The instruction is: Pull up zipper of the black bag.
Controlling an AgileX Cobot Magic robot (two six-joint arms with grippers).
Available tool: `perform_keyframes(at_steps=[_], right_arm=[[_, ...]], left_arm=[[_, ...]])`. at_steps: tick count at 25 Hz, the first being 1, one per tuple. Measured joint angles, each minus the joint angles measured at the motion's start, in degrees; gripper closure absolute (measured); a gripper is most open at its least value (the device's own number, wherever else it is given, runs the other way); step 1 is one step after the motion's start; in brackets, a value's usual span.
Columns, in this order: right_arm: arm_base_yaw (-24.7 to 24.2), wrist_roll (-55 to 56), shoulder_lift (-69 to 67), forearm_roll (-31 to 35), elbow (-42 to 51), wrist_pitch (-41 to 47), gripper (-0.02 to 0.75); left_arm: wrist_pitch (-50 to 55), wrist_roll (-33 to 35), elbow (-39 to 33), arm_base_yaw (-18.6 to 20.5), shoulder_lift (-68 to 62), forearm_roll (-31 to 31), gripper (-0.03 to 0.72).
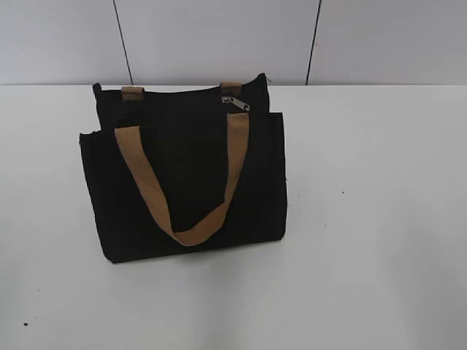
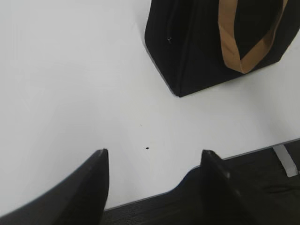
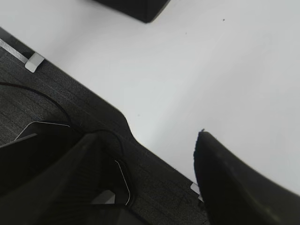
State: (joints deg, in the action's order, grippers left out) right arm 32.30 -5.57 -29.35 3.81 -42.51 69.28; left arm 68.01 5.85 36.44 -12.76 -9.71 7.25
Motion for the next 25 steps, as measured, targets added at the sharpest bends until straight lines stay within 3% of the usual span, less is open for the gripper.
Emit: perform_keyframes(at_steps=[8,14,25], right_arm=[[0.00,0.00,13.32,-0.05,12.03,-0.06,0.254],[0.00,0.00,13.63,0.01,14.46,-5.13,0.254],[0.00,0.00,13.63,-0.02,14.78,-5.88,0.254]], left_arm=[[-2.26,-0.05,-4.12,0.00,0.21,-2.78,0.219],[-6.12,-0.05,-5.80,0.00,0.15,-2.69,0.219],[-6.61,-0.05,-6.24,0.00,0.15,-1.74,0.219]])
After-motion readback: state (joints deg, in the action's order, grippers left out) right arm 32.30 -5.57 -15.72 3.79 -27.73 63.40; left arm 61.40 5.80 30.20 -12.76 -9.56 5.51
